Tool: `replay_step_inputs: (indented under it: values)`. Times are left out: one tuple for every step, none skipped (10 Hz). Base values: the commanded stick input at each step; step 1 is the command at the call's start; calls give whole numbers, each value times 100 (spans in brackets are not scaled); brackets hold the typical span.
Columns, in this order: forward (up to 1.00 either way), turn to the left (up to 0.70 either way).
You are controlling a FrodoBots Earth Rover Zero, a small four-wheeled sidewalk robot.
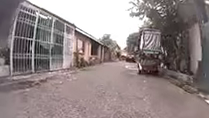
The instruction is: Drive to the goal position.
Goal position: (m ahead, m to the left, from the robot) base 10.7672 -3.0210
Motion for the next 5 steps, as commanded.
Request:
replay_step_inputs:
  values:
    - [70,7]
    - [70,7]
    - [70,7]
    - [70,7]
    - [70,7]
